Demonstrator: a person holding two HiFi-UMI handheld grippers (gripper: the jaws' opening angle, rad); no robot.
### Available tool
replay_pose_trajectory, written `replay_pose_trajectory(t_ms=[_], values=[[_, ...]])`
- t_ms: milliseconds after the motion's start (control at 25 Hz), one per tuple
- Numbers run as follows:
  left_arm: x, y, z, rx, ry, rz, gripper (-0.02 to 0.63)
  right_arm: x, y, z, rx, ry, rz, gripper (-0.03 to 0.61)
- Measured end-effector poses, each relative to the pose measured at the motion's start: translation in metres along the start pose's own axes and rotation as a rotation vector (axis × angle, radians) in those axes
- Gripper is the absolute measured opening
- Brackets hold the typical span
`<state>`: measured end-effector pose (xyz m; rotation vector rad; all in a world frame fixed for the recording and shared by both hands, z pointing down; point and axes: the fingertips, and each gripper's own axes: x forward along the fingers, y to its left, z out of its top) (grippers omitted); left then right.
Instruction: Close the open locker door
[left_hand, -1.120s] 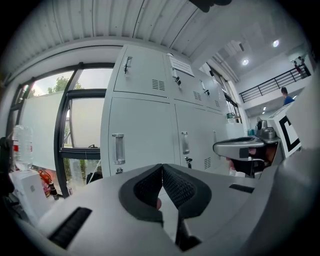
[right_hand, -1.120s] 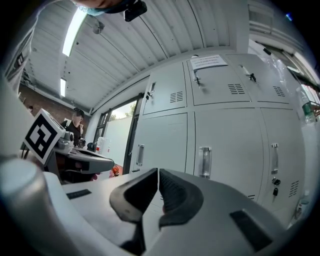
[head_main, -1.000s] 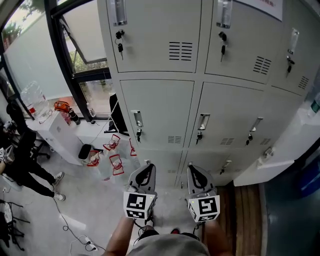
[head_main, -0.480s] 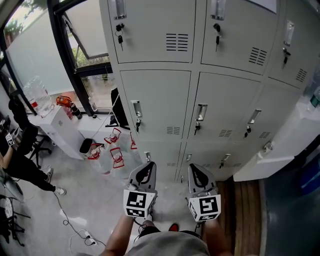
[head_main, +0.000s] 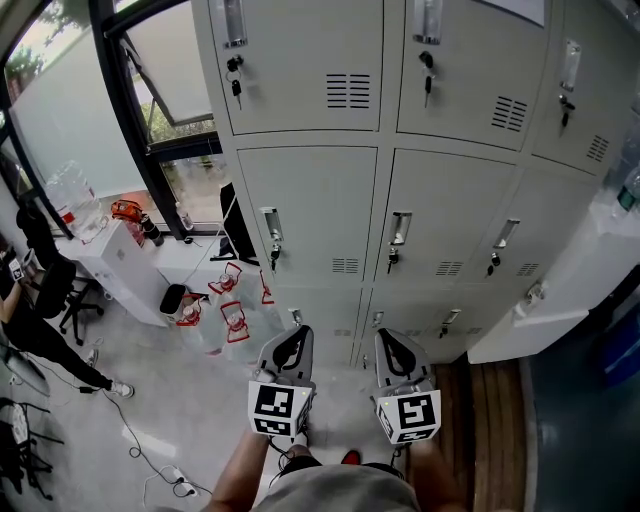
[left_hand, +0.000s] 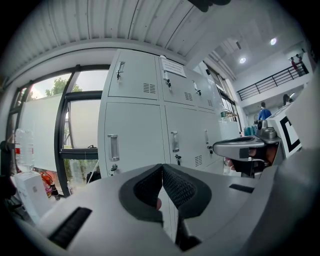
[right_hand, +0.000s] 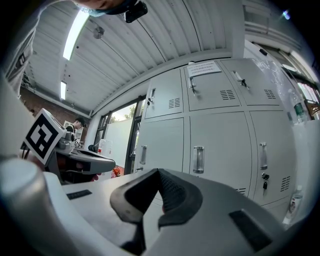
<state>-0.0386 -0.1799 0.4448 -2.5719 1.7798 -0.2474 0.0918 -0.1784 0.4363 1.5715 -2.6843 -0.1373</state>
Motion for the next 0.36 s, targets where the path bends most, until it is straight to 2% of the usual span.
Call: replay_pose_trajectory(t_ms=[360], values=[[0.0028,-0.0009,-0.0013,-0.003,0.005,-0.005,0.023,0.0012,-0.0008,-0.0020,0.002,0.006,0.002,0.017]])
